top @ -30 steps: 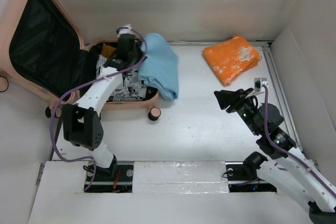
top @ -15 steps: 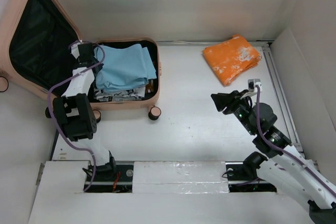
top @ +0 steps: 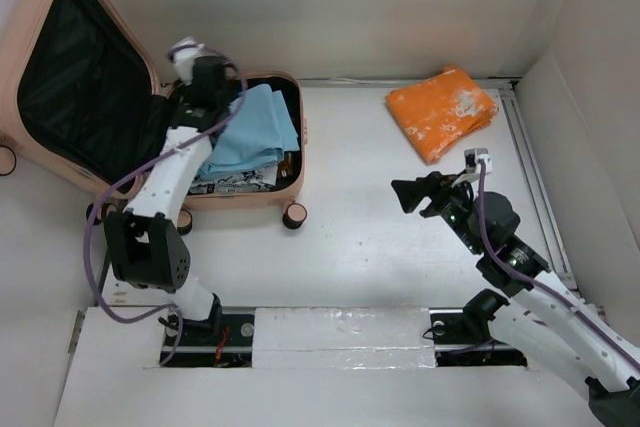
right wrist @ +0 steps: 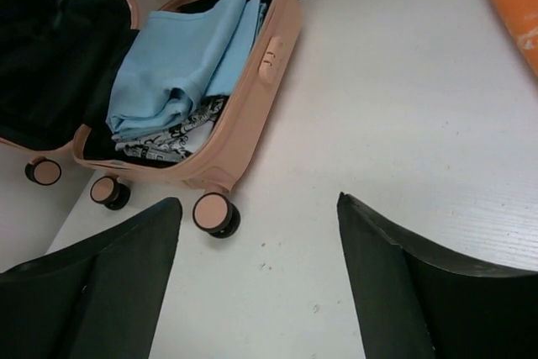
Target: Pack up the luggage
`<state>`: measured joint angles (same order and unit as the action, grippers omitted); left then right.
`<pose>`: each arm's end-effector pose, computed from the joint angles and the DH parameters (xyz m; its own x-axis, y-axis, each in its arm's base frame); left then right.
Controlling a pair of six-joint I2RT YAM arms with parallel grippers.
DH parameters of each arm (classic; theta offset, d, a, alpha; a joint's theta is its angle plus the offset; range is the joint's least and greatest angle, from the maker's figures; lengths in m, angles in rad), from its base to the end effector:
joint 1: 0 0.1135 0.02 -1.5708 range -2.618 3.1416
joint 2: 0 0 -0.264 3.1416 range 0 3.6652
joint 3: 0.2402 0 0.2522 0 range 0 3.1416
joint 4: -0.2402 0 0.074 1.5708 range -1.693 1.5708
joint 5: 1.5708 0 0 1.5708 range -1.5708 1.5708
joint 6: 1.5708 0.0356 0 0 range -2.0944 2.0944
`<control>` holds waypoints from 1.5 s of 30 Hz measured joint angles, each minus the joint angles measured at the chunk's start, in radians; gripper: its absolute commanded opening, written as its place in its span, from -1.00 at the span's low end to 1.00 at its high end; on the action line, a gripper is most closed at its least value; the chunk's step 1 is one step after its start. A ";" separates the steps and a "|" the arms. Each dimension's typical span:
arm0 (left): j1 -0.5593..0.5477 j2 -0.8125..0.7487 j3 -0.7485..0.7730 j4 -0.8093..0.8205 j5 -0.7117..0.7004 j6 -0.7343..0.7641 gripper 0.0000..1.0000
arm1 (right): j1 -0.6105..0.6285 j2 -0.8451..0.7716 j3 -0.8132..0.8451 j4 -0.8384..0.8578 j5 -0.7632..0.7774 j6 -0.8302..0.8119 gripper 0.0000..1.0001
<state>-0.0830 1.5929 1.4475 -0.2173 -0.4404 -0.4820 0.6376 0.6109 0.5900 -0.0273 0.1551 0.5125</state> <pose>0.3762 -0.0161 0.3636 -0.1639 -0.4071 -0.8985 -0.4494 0.8417 -0.2994 0.1310 0.0902 0.3145 -0.2613 0.4093 -0.8742 -0.3855 0.7860 0.4833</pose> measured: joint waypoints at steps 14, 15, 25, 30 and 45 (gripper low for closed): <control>-0.689 0.454 0.420 0.109 0.123 -0.061 0.01 | 0.001 -0.085 0.145 -0.043 0.355 0.043 -0.44; -0.711 0.487 0.400 0.107 0.126 -0.069 0.01 | 0.000 -0.042 0.163 -0.043 0.403 0.045 -0.32; -0.869 0.293 -0.136 0.297 0.106 -0.138 0.01 | -0.444 0.591 0.231 -0.005 0.298 0.098 0.42; -0.938 0.104 -0.274 0.437 0.043 -0.137 0.01 | -0.628 0.966 0.394 0.010 0.123 0.122 0.45; -0.949 -0.027 -0.540 0.603 0.071 -0.163 0.01 | -0.653 1.346 0.634 0.029 -0.122 0.174 -0.47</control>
<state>-1.0317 1.5654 0.9077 0.3859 -0.3695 -0.6449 -0.0154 1.9568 1.2240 0.0017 0.0334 0.6868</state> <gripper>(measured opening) 0.508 0.370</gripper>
